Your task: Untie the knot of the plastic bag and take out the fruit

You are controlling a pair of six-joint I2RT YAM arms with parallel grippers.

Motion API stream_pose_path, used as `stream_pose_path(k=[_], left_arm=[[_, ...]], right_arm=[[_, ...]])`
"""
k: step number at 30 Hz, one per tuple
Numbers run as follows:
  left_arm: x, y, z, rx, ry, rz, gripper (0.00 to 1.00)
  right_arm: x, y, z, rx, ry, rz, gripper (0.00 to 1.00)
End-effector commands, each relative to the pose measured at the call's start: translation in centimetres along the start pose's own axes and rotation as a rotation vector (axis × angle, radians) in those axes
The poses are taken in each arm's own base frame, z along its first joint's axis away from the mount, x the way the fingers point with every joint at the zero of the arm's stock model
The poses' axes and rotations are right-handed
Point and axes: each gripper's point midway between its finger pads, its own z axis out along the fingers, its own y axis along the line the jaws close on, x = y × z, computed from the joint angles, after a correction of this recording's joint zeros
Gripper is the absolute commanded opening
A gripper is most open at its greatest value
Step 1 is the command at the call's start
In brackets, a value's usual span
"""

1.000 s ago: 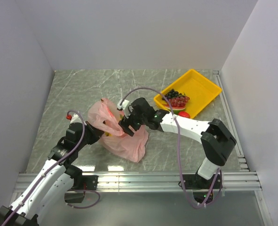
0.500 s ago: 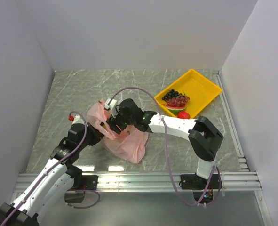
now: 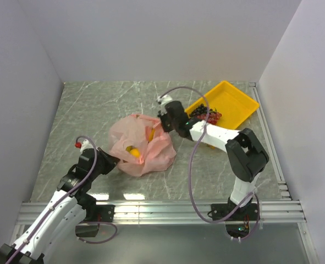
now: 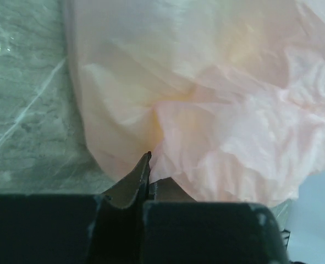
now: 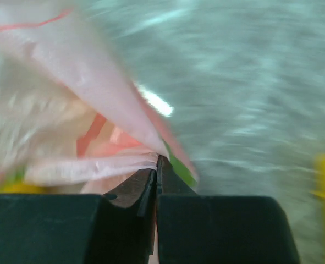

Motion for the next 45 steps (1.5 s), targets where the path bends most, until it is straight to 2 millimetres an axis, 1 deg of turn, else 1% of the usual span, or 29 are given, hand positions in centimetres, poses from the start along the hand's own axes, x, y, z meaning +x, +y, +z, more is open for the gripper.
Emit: stream_pose_path(k=[1,2,4,5,7,10,11,13,14,16,17,18,19,20,21,22,23,24,26,29,32,33,37,38,39,41,42,44,45], left_arm=[[-1.2,0.7,-0.6,-0.041,-0.070,-0.056,0.00],[-1.3,0.9,-0.6,-0.047,-0.077,-0.065,0.00],[-1.2,1.3,-0.7,-0.063,-0.078,-0.088,0.00],[-1.1,1.5,-0.8,-0.076,-0.077,-0.097,0.00],[-1.1,1.5,-0.9,-0.075,-0.078,-0.120,0.00],[-1.1,1.1,-1.1,-0.051,-0.078,-0.120,0.01],[-1.0,0.7,-1.1,-0.033,-0.066,-0.110,0.01],[-1.5,-0.6,-1.2,0.014,-0.069,-0.056,0.14],[-2.2,-2.0,-1.8,0.054,-0.078,-0.027,0.19],[-3.0,-3.6,-2.5,0.089,-0.081,0.072,0.46],[-3.6,-4.3,-3.0,0.100,-0.091,0.103,0.58],[-5.2,-6.0,-4.2,0.124,-0.129,0.159,0.76],[-5.7,-6.4,-4.7,0.115,-0.134,0.190,0.82],[-7.3,-8.2,-6.2,0.148,-0.173,0.246,0.87],[-7.6,-8.2,-6.4,0.121,-0.166,0.272,0.91],[-8.1,-8.8,-6.9,0.125,-0.173,0.294,0.91],[-9.1,-10.3,-8.0,0.154,-0.193,0.311,0.92],[-9.2,-10.7,-7.8,0.150,-0.180,0.353,0.92],[-9.2,-12.3,-8.5,0.201,-0.151,0.400,0.92],[-8.3,-13.7,-7.8,0.244,-0.077,0.454,0.90],[-6.6,-14.4,-6.3,0.262,0.000,0.515,0.88],[-6.0,-14.4,-5.4,0.248,0.031,0.537,0.91],[-4.3,-15.0,-4.0,0.180,0.063,0.640,0.98],[-3.5,-16.1,-4.4,0.198,0.065,0.682,0.98],[-3.8,-15.9,-3.6,0.144,0.032,0.706,0.98],[-3.0,-17.0,-3.7,0.138,0.019,0.752,0.98],[-3.4,-16.2,-2.8,0.050,-0.009,0.774,0.98],[-2.8,-16.6,-2.4,0.010,-0.014,0.805,0.98],[-2.7,-16.0,-1.4,-0.062,-0.032,0.831,0.98]], right_arm=[[-3.5,-4.2,-0.6,0.112,-0.048,0.110,0.00],[-1.6,-4.3,0.5,0.118,0.024,0.112,0.00],[-1.5,-3.9,1.6,0.099,0.054,0.130,0.00],[-0.1,-3.7,2.5,0.094,0.096,0.142,0.00],[0.8,-3.3,3.2,0.072,0.121,0.173,0.00],[1.0,-2.4,3.4,0.027,0.110,0.192,0.01],[0.6,-1.7,3.3,-0.009,0.098,0.191,0.12],[0.0,-1.5,3.1,-0.018,0.093,0.180,0.28],[-0.4,-1.4,2.6,-0.013,0.090,0.173,0.42],[-1.3,-1.3,1.5,-0.006,0.068,0.151,0.54],[-2.8,-1.2,0.0,-0.006,0.034,0.143,0.63],[-3.4,-1.1,-0.7,0.001,0.021,0.127,0.66],[-4.0,-1.1,-1.6,0.007,0.008,0.117,0.69],[-5.2,-0.9,-3.1,0.010,-0.016,0.106,0.73],[-5.6,-0.3,-3.9,0.008,-0.025,0.082,0.74],[-5.9,-0.2,-4.6,0.021,-0.031,0.071,0.75],[-6.6,0.0,-5.9,0.020,-0.049,0.065,0.76],[-6.8,0.5,-6.5,0.014,-0.055,0.055,0.76],[-7.2,0.7,-7.9,0.016,-0.073,0.054,0.77],[-7.4,1.6,-9.4,-0.002,-0.099,0.055,0.76],[-6.7,2.5,-9.9,-0.030,-0.093,0.063,0.74],[-6.4,2.8,-9.9,-0.033,-0.088,0.067,0.73],[-4.6,3.8,-9.6,-0.020,-0.050,0.147,0.72],[-4.3,4.4,-9.6,-0.019,-0.049,0.193,0.72],[-3.5,4.4,-9.3,-0.018,-0.035,0.215,0.72],[-2.8,4.5,-9.0,0.004,-0.030,0.291,0.73],[-1.9,4.0,-8.8,0.038,-0.019,0.309,0.73],[-1.2,3.8,-8.6,0.066,-0.017,0.359,0.75],[-0.5,3.5,-8.5,0.087,-0.012,0.368,0.75]])
